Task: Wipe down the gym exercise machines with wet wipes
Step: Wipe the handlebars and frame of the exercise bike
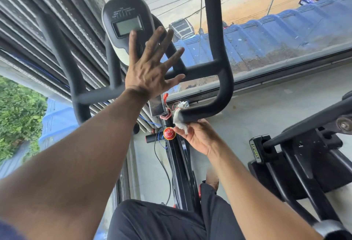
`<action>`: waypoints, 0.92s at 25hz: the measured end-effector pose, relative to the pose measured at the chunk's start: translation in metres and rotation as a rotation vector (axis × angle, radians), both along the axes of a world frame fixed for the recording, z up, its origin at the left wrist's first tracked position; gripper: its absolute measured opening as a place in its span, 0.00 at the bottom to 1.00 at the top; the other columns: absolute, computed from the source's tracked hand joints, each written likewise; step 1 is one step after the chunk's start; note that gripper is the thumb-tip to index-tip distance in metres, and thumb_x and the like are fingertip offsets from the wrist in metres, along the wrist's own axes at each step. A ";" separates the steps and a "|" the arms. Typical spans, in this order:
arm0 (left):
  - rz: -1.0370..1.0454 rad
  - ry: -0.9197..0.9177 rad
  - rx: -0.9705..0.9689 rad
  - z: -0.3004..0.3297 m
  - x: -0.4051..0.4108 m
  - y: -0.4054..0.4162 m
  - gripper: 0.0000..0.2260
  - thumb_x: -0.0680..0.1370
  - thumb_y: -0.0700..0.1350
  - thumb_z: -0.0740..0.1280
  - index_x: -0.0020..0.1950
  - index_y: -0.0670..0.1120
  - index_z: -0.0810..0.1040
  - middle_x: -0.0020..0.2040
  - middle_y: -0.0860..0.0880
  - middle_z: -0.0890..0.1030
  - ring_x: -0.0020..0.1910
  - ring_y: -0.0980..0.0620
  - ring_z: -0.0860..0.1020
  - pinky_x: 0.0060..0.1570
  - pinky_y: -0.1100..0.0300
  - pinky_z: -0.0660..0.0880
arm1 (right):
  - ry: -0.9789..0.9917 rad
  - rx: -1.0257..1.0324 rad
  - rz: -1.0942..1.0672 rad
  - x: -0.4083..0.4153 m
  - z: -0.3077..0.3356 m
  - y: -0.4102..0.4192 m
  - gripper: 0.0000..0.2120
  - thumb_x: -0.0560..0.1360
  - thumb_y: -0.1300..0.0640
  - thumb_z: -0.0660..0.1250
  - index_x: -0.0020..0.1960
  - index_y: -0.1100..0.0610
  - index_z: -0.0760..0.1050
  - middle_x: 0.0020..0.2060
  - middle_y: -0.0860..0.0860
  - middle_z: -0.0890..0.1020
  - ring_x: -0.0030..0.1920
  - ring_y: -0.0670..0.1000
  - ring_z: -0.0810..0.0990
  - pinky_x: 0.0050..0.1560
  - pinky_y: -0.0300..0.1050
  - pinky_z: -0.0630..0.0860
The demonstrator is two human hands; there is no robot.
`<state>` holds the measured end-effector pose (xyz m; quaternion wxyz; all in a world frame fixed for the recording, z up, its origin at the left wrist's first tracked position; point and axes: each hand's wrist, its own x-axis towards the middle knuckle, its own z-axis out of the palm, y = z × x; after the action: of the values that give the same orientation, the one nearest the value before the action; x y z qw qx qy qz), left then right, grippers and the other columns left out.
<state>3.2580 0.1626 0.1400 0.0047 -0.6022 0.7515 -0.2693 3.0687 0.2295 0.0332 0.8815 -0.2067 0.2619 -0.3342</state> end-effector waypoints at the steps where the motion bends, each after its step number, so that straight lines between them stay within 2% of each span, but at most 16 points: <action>1: -0.006 0.005 0.004 0.000 0.000 0.000 0.33 0.81 0.73 0.49 0.83 0.62 0.57 0.86 0.50 0.46 0.83 0.47 0.38 0.71 0.33 0.27 | 0.035 -0.008 -0.012 -0.001 -0.001 0.001 0.10 0.80 0.73 0.59 0.50 0.66 0.78 0.39 0.57 0.74 0.40 0.48 0.76 0.45 0.43 0.83; 3: -0.007 -0.002 0.000 -0.002 -0.001 0.000 0.33 0.81 0.73 0.50 0.83 0.62 0.57 0.86 0.50 0.46 0.84 0.47 0.39 0.71 0.31 0.30 | 0.182 -0.005 -0.050 -0.014 -0.003 0.005 0.08 0.80 0.71 0.60 0.49 0.66 0.77 0.40 0.59 0.77 0.42 0.52 0.79 0.42 0.44 0.82; 4: -0.005 -0.009 -0.007 -0.003 -0.001 0.000 0.33 0.81 0.73 0.49 0.83 0.62 0.57 0.86 0.50 0.46 0.84 0.47 0.39 0.71 0.31 0.29 | 0.338 -0.051 -0.107 -0.027 -0.006 0.009 0.08 0.80 0.69 0.61 0.49 0.65 0.79 0.41 0.60 0.81 0.44 0.56 0.82 0.39 0.45 0.82; 5: -0.003 -0.013 -0.013 -0.002 -0.001 0.000 0.33 0.81 0.73 0.49 0.83 0.62 0.57 0.86 0.50 0.46 0.84 0.47 0.39 0.71 0.32 0.28 | 0.584 -0.175 -0.205 -0.045 -0.006 0.012 0.09 0.80 0.67 0.62 0.49 0.63 0.81 0.42 0.59 0.83 0.45 0.60 0.83 0.38 0.44 0.81; 7: 0.001 -0.028 -0.023 -0.002 0.001 0.000 0.33 0.81 0.73 0.49 0.83 0.62 0.57 0.86 0.50 0.46 0.84 0.47 0.38 0.71 0.34 0.26 | 1.180 -0.637 -0.475 -0.080 0.001 0.013 0.10 0.79 0.62 0.64 0.53 0.59 0.84 0.46 0.56 0.84 0.47 0.57 0.84 0.41 0.42 0.79; 8: -0.001 -0.031 -0.025 -0.001 0.001 -0.001 0.33 0.81 0.74 0.48 0.83 0.62 0.56 0.86 0.50 0.46 0.84 0.46 0.38 0.71 0.34 0.26 | 1.336 -0.901 -0.582 -0.090 0.006 0.011 0.11 0.79 0.62 0.64 0.56 0.59 0.84 0.47 0.55 0.83 0.47 0.53 0.83 0.45 0.41 0.78; 9: -0.003 -0.028 -0.024 0.000 0.000 0.000 0.33 0.81 0.74 0.47 0.83 0.62 0.55 0.86 0.49 0.46 0.84 0.46 0.39 0.70 0.34 0.25 | 1.385 -1.101 -0.642 -0.092 0.012 0.006 0.11 0.79 0.65 0.64 0.58 0.60 0.83 0.47 0.54 0.81 0.46 0.52 0.81 0.49 0.42 0.78; 11: 0.002 -0.029 -0.018 0.000 -0.001 0.001 0.35 0.80 0.76 0.44 0.84 0.62 0.53 0.86 0.49 0.45 0.84 0.46 0.39 0.70 0.34 0.25 | 1.407 -1.248 -0.677 -0.074 0.022 -0.001 0.12 0.79 0.69 0.65 0.59 0.62 0.83 0.47 0.55 0.79 0.47 0.54 0.80 0.51 0.47 0.79; 15: 0.013 -0.012 0.010 0.003 -0.003 0.002 0.35 0.80 0.76 0.44 0.84 0.62 0.55 0.86 0.50 0.45 0.84 0.47 0.38 0.71 0.34 0.25 | 1.448 -1.225 -0.584 -0.012 0.028 0.022 0.13 0.77 0.69 0.63 0.57 0.62 0.82 0.47 0.56 0.77 0.46 0.56 0.78 0.47 0.53 0.81; 18: 0.021 -0.022 0.010 0.003 -0.003 0.003 0.34 0.80 0.74 0.43 0.83 0.62 0.55 0.86 0.50 0.45 0.83 0.47 0.36 0.69 0.35 0.21 | 1.418 -1.241 -0.442 0.021 0.044 0.039 0.12 0.74 0.70 0.68 0.56 0.61 0.81 0.46 0.54 0.76 0.46 0.54 0.77 0.45 0.47 0.81; 23: 0.014 -0.031 -0.013 0.002 -0.003 0.002 0.31 0.82 0.71 0.43 0.83 0.62 0.57 0.86 0.50 0.47 0.83 0.47 0.37 0.70 0.35 0.21 | 1.423 -1.387 -0.281 -0.010 0.047 0.024 0.09 0.77 0.68 0.66 0.55 0.61 0.81 0.45 0.53 0.76 0.44 0.52 0.76 0.41 0.46 0.81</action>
<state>3.2554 0.1650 0.1424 0.0141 -0.6032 0.7455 -0.2833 3.0590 0.2536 0.0798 0.1571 -0.7938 0.4976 -0.3125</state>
